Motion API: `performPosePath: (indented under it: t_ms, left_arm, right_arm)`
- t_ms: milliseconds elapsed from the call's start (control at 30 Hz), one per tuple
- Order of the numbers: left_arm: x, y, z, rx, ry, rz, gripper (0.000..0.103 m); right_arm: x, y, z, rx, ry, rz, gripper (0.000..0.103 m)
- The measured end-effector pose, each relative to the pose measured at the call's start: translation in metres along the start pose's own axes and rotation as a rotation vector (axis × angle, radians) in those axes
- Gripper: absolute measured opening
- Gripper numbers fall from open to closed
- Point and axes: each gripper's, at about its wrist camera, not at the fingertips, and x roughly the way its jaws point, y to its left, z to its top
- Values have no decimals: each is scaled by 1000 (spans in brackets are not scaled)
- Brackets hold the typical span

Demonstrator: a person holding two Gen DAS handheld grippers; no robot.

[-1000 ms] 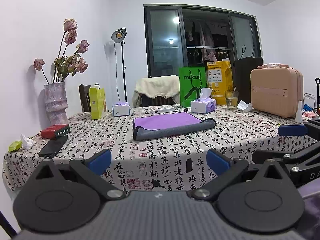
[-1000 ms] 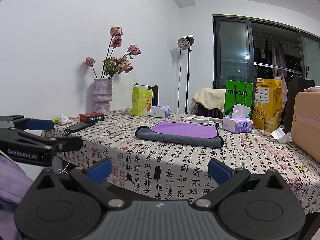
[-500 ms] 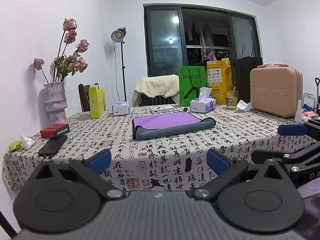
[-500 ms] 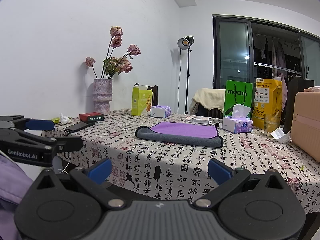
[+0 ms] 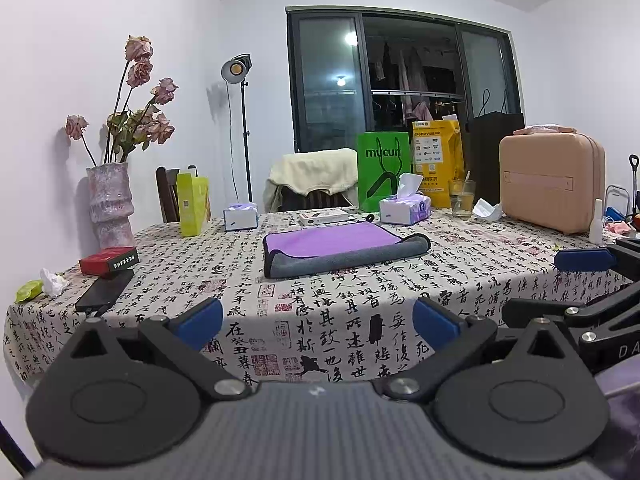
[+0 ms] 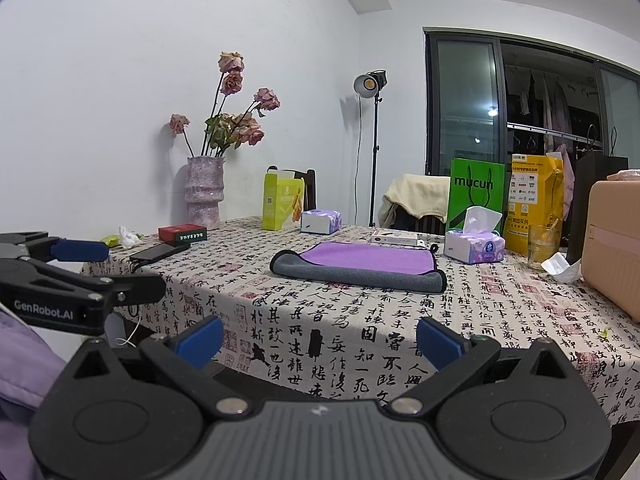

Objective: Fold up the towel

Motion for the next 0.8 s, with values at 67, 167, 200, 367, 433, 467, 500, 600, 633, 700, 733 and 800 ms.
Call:
performPosePath:
  t_ms: [67,167,200,367,433,467,500,600,633,700,733,800]
  left_arm:
    - [-2,1,0,0,1,-1,103]
    - [1,-4,-3,2,4,-1,103]
    - [1,-4,-3,2,4,-1,103]
    - [2,-4,-3,2,4,-1,103]
    - [2,-4,-3,3,5,0,103]
    - [3,-4,-3,4,4,1,103]
    - [3,-5,-3,4,4,4,103]
    - [4,-4,-1,-1,1,13,103]
    - [5,-2,1,-6,-1,17,103]
    - [10,0,4,-8,-9,30,103]
    - [13,1,6,-6,-15,43,103]
    - [20,5,11,-5,-24,66,103]
  right_arm:
    - [0,0,0,0,0,0,103]
    - [1,0,0,2,1,1,103]
    - [1,0,0,3,3,2,103]
    - [2,0,-2,5,4,2,103]
    - [2,0,-2,5,5,3,103]
    - [2,0,-2,6,5,3,103]
    - [2,0,-2,6,5,3,103]
    - [2,0,-2,5,5,3,103]
    - [3,0,-2,1,5,4,103]
    - [4,-1,-1,-2,1,-2,103]
    - [6,-2,0,-3,0,-6,103]
    - [10,-4,-1,-6,0,-8,103]
